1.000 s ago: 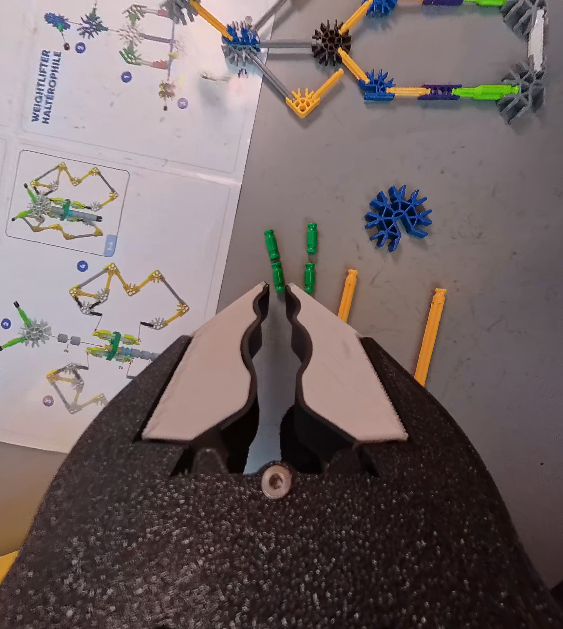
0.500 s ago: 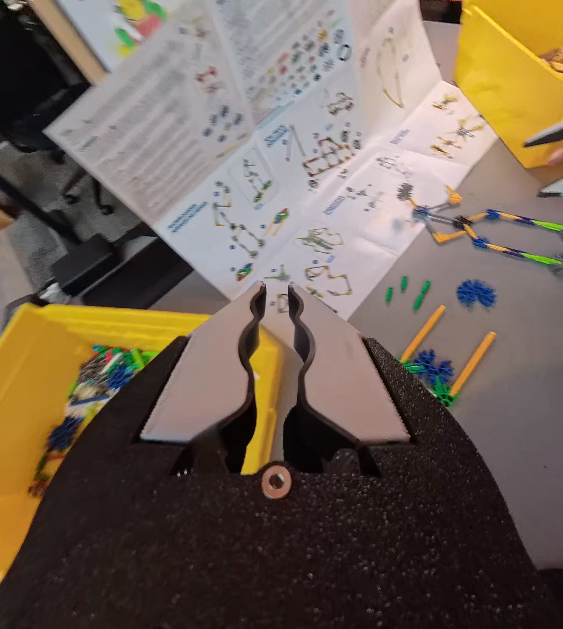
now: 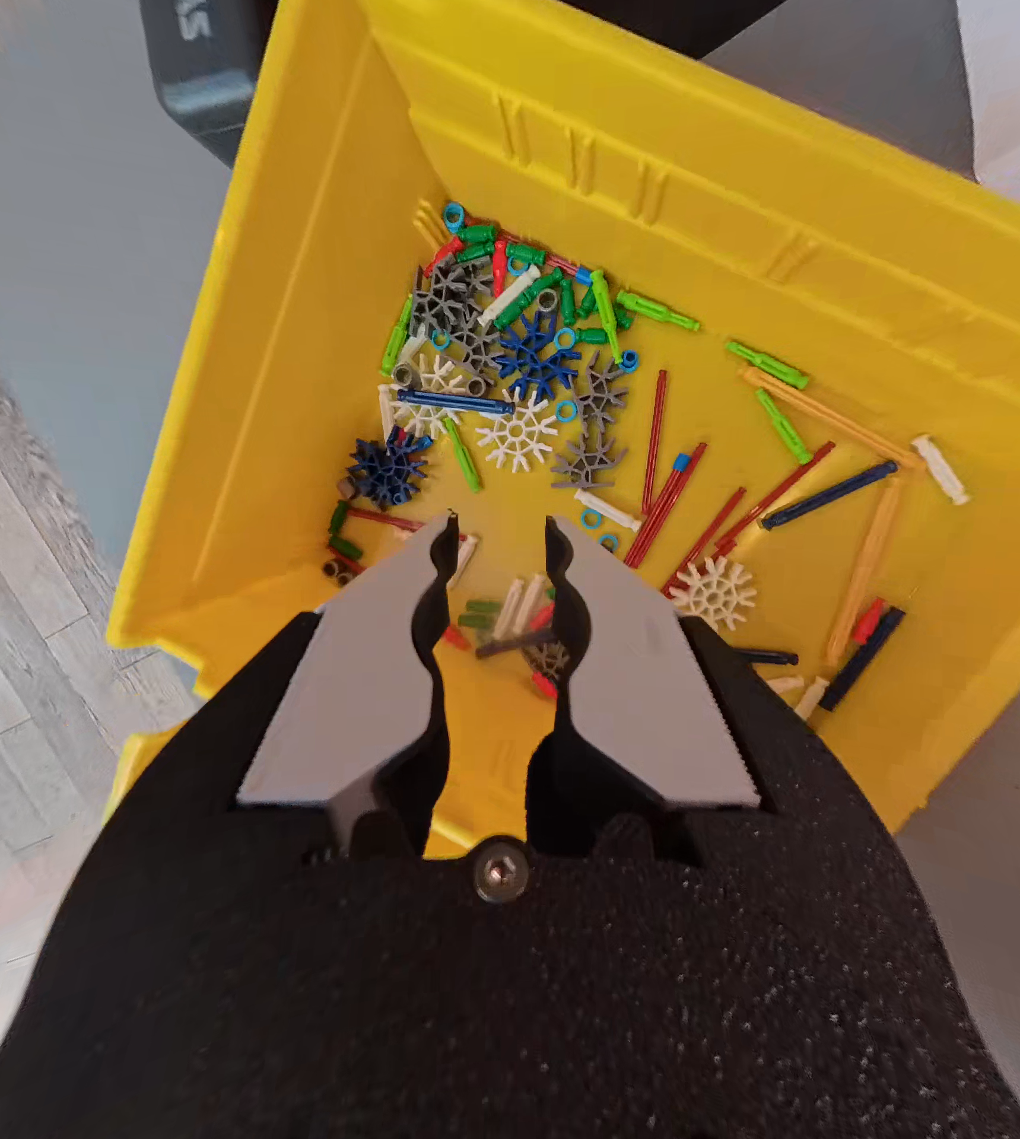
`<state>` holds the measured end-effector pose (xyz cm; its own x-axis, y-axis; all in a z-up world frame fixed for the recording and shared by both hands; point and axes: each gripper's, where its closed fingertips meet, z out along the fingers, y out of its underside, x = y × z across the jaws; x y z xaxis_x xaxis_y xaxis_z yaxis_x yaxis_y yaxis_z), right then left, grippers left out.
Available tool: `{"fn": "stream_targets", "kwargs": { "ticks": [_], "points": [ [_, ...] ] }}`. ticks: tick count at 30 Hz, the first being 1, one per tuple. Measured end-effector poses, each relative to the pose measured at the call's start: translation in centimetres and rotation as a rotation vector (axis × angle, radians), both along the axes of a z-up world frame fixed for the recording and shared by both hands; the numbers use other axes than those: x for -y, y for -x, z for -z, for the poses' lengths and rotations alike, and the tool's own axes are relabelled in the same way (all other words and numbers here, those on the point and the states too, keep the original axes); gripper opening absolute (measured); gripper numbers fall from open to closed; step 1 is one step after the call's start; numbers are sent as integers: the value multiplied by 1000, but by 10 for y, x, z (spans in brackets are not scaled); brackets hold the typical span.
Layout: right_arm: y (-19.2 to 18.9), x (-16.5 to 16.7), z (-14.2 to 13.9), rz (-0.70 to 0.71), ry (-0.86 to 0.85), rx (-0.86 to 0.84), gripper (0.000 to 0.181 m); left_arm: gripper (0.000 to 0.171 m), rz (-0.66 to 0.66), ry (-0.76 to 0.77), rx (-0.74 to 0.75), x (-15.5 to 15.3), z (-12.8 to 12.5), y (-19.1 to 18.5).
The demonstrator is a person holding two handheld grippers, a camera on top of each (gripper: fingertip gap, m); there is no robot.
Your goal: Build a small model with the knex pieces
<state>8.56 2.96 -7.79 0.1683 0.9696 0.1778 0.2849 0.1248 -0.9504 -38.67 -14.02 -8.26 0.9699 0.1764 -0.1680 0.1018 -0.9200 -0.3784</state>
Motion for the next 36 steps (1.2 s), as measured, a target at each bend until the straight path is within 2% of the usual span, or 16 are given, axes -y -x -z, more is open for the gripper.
{"fn": "stream_targets", "kwargs": {
  "ticks": [3, 7, 11, 16, 18, 20, 22, 24, 27, 29, 30, 32, 36],
  "points": [
    [0, -2, 1, 0, 2, -3, 53, 28, -11, 26, 76, -25, 29, 7],
    [1, -3, 6, 1, 7, 9, 53, 28, -33, 73, 71, -48, 56, 21],
    [1, -4, 8, -1, 13, 11, 53, 29, -59, 109, 89, -53, 73, 32],
    [1, -5, 10, -5, 29, 13, 53, 15, -19, 85, 287, -50, 78, 11],
    [2, -5, 10, -6, 32, 14, 53, 14, 46, 116, 343, -43, 78, -3],
    [2, -6, 10, -5, 34, 14, 53, 12, 106, 126, 293, -38, 72, -6],
    [1, -6, 10, -3, 33, 11, 53, 22, 157, 34, 274, -43, 47, -15],
    [1, -7, 8, 3, 30, 6, 53, 25, 193, -114, 207, -44, 2, -19],
    [1, -7, 8, 0, 36, 3, 53, 26, 159, -272, -15, -17, -69, 2],
    [2, -4, 8, -9, 38, 2, 53, 26, 49, -265, -121, 23, -93, 27],
    [3, -3, 8, -14, 38, 1, 53, 27, -16, -227, -136, 47, -94, 37],
    [4, 1, 7, -24, 33, 1, 53, 28, -135, -135, -104, 93, -73, 51],
    [5, 3, 7, -25, 16, 4, 53, 26, -245, 63, -71, 166, -1, 65]
  ]
}}
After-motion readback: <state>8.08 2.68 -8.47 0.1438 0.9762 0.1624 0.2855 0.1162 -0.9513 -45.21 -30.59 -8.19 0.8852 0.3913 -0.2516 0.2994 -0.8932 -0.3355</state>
